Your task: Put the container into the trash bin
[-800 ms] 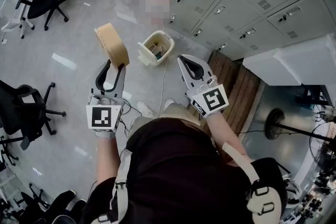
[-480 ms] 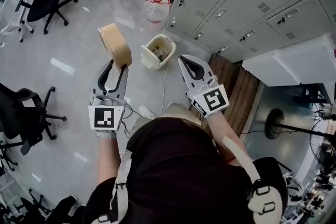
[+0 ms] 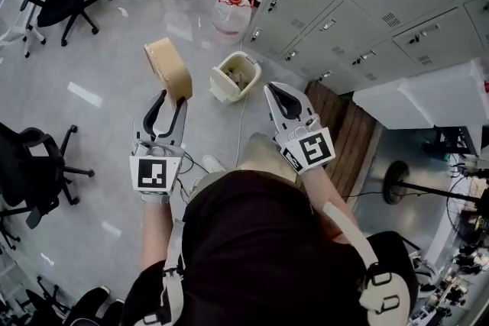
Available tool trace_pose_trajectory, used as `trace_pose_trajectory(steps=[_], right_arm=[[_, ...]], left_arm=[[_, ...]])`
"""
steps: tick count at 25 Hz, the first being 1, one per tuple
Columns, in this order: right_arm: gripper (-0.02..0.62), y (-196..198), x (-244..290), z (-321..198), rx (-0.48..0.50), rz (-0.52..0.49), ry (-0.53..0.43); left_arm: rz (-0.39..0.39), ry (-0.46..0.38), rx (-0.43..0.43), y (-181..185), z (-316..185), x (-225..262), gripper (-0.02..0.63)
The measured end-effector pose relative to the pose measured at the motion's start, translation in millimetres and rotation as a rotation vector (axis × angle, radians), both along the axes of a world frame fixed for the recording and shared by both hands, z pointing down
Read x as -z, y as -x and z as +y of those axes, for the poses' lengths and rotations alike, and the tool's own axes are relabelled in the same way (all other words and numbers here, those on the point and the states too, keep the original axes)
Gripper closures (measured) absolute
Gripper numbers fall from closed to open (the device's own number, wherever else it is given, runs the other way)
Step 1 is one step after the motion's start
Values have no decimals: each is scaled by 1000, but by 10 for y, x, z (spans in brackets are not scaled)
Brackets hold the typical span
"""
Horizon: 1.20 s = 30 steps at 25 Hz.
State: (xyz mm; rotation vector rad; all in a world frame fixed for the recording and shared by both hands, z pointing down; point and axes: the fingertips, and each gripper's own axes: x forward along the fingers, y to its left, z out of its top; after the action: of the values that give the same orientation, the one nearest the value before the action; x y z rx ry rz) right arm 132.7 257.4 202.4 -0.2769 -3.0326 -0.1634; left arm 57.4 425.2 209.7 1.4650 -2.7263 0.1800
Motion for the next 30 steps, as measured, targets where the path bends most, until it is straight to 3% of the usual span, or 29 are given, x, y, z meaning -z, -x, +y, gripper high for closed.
trace_pose_trajectory(steps=[10,20,30], right_arm=[[580,650,-166,-481,35,20,8],[580,1472,-245,-1321,122,55,46],[580,1999,-275,-2185,208,57,67]], left_arm=[[26,41,47,521,-430,-148,445],[25,92,101,1169,-1292,-77,444],[7,108,166,1591,-2145,-73,443]])
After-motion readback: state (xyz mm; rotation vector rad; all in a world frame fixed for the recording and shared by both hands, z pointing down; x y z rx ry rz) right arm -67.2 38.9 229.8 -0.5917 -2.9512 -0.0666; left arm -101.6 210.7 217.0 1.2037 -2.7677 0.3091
